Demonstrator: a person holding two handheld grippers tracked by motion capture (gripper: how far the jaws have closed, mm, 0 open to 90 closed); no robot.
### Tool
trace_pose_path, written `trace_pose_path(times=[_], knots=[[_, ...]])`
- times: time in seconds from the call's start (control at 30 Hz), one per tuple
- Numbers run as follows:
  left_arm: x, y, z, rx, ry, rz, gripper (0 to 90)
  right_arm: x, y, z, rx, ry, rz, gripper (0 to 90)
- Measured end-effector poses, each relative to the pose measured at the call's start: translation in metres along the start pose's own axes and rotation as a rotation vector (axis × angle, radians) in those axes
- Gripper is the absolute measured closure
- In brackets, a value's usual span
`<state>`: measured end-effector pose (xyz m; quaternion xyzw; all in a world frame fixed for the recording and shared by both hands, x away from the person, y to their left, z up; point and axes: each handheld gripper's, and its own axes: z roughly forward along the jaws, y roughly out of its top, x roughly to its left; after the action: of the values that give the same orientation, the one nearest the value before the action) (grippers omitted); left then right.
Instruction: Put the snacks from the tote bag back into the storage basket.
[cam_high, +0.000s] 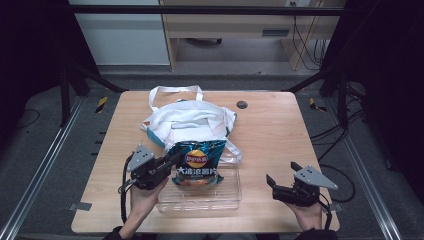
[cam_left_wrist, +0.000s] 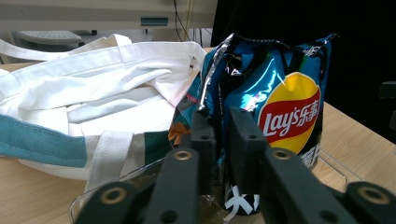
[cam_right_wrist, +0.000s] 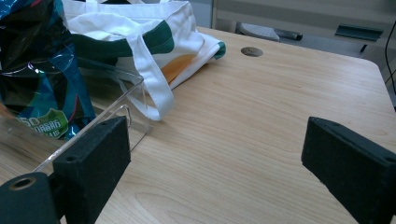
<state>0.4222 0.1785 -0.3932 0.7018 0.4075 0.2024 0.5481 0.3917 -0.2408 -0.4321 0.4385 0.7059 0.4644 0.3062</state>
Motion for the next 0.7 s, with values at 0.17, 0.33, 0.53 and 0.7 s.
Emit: trace_pose_path(times=[0.17, 0.33, 0.53, 0.7], knots=[[-0.007, 0.000, -0.005, -0.002, 0.003, -0.023, 88.9, 0.000, 0.000, 0.000, -0.001, 0.001, 0.000, 8.4], [-0.022, -0.006, -0.018, -0.006, 0.007, -0.033, 89.1, -0.001, 0.000, 0.000, -0.001, 0.000, 0.002, 8.4], [-0.018, -0.008, -0.019, 0.002, 0.042, -0.056, 89.0, 0.000, 0.000, 0.000, 0.000, -0.001, 0.000, 8.4], [-0.008, -0.004, -0.011, 0.007, 0.034, -0.089, 88.3, 0.000, 0.000, 0.002, 0.007, 0.001, -0.001, 8.4]])
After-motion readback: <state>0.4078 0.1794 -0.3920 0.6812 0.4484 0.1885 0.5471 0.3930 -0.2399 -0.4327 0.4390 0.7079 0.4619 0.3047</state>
